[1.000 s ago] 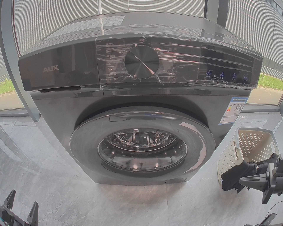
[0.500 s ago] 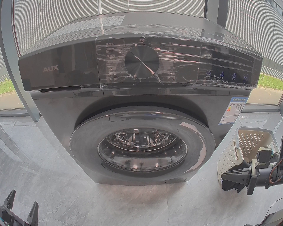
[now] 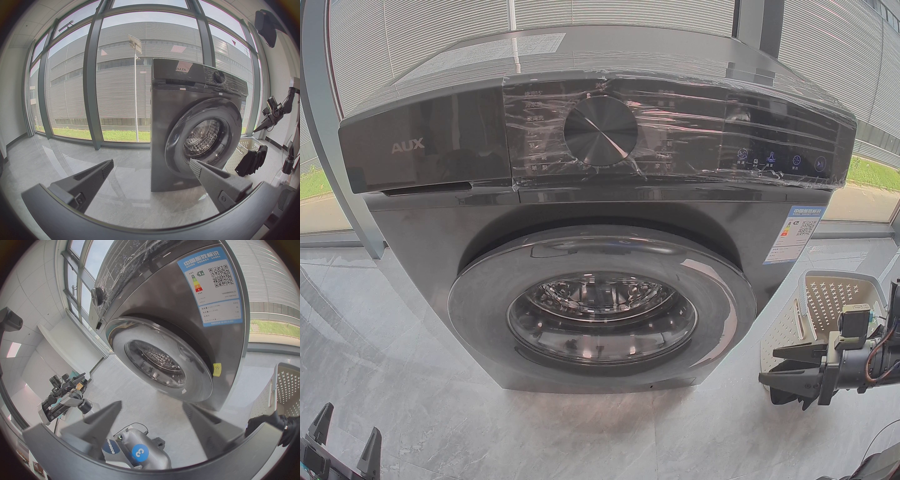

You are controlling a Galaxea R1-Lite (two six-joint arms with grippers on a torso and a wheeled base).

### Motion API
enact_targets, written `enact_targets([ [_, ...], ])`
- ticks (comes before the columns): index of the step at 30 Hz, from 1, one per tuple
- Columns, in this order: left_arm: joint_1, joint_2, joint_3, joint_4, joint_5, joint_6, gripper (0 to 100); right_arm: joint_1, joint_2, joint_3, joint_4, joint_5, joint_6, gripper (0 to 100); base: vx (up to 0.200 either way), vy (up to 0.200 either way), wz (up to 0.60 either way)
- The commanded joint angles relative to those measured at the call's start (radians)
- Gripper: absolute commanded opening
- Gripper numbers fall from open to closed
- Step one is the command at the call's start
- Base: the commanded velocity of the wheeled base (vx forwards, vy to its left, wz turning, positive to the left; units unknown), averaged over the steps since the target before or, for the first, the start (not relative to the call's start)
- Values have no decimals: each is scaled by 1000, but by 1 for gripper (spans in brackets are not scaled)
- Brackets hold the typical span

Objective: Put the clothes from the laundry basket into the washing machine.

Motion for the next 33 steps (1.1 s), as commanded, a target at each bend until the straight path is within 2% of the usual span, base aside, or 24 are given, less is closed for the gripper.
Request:
enact_targets([
  [1,0,-18,16,0,1,-1,100,0,40,-9,-30,1,-2,0,0,0,0],
  [5,0,-18,16,0,1,1,100,-1,94,-15,-93,-6,-2,0,0,0,0],
  [8,0,-18,16,0,1,1,100,-1,132,-21,-128,-38,3,0,0,0,0],
  [9,0,-18,18,0,1,1,100,-1,138,-24,-133,-52,8,0,0,0,0],
  [12,0,-18,16,0,1,-1,100,0,134,-32,-131,-58,27,0,0,0,0],
  [13,0,-18,16,0,1,1,100,6,127,-35,-124,-59,52,0,0,0,0],
  [14,0,-18,16,0,1,1,100,9,127,-36,-131,-62,57,100,0,0,0],
  [28,0,-18,18,0,1,-1,100,3,135,-61,-134,-62,49,100,0,0,0],
  [33,0,-18,16,0,1,-1,100,6,176,-114,-133,-62,47,100,0,0,0],
])
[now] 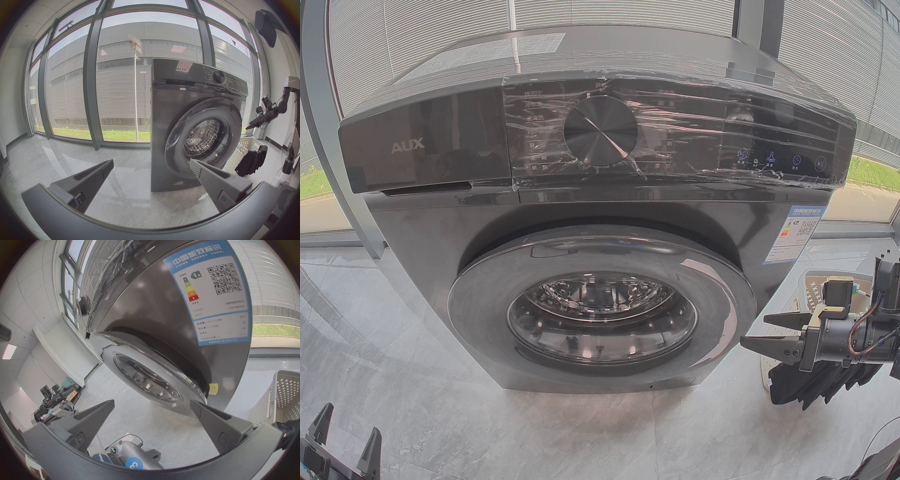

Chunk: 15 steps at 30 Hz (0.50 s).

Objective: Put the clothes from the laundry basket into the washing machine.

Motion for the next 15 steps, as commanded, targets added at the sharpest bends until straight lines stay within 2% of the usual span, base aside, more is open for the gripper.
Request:
enact_targets([
  [1,0,-18,18,0,-1,0,100,3,37,-39,-1,-1,-1,100,0,0,0],
  [7,0,-18,16,0,-1,-2,100,-2,92,-106,0,-9,-16,100,0,0,0],
  [12,0,-18,16,0,-1,0,100,6,101,-142,0,-75,-18,100,0,0,0],
  [15,0,-18,16,0,-1,0,100,10,123,-140,0,-76,-18,100,0,0,0],
])
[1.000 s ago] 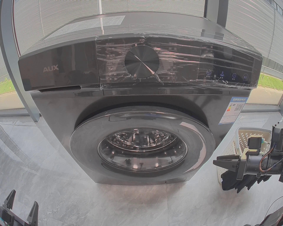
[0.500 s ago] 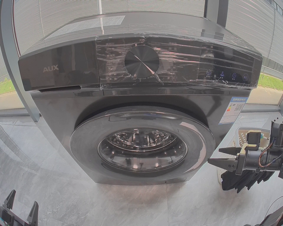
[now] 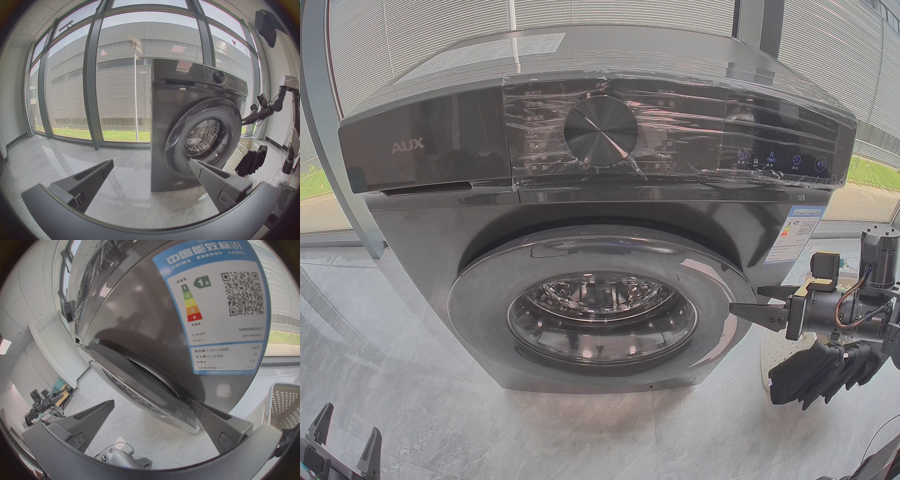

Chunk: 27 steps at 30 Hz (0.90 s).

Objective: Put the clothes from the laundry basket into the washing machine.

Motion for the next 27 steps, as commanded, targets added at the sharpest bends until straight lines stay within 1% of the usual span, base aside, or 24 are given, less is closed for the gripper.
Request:
enact_targets([
  [1,0,-18,16,0,1,0,100,12,38,-8,0,1,-1,100,0,0,0],
  [6,0,-18,16,0,1,0,100,62,42,7,0,2,4,100,0,0,0],
  [8,0,-18,16,0,-1,0,100,67,42,16,0,4,4,100,0,0,0],
  [10,0,-18,16,0,1,0,100,81,33,50,0,8,4,100,0,0,0],
  [11,0,-18,16,-2,1,0,100,82,31,56,0,8,4,100,0,0,0],
  [14,0,-18,16,0,1,0,100,86,-19,104,0,11,-16,100,0,0,0],
  [16,0,-18,18,0,1,2,100,84,-42,121,0,13,-17,100,0,0,0],
  [19,0,-18,16,0,1,-1,100,75,-41,110,-2,13,-19,100,0,0,0],
  [23,0,-18,16,0,1,0,100,76,-27,81,-6,10,-17,100,-200,0,0],
  [27,0,-18,16,0,1,2,100,86,5,92,-9,10,-19,100,-200,0,0],
])
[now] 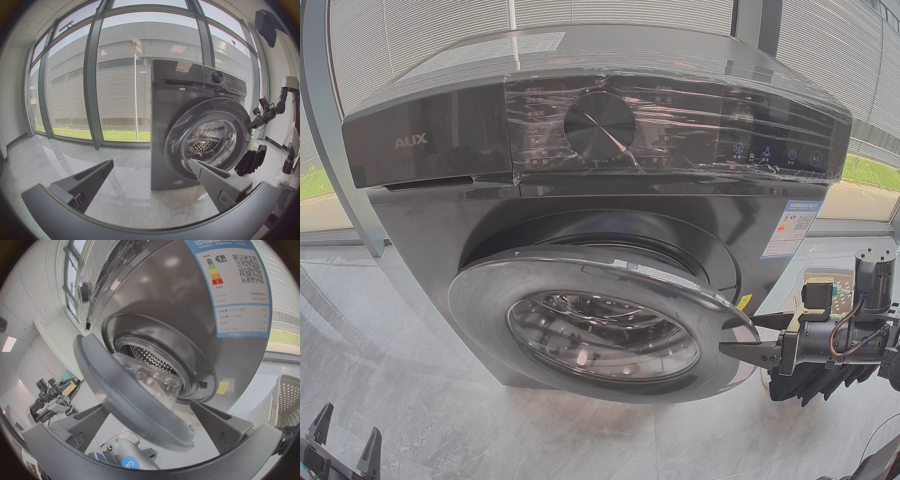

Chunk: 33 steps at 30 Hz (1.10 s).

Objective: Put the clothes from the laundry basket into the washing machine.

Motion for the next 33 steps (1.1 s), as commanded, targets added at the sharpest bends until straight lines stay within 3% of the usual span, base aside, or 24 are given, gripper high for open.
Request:
enact_targets([
  [1,0,-18,16,0,0,1,100,7,23,6,-1,0,0,100,-200,0,0],
  [10,0,-18,16,0,0,1,100,20,-22,76,-1,5,-6,100,0,0,0],
  [16,0,-18,16,0,0,1,100,6,-23,57,-3,5,-6,100,0,0,0],
  [21,0,-18,16,0,0,1,100,14,9,43,-18,2,-6,100,-200,0,0],
  [25,0,-18,16,0,0,1,100,21,92,60,-102,0,-8,100,-200,0,0],
  [33,0,-18,18,0,0,1,100,64,84,148,-193,-3,-9,100,0,0,0],
])
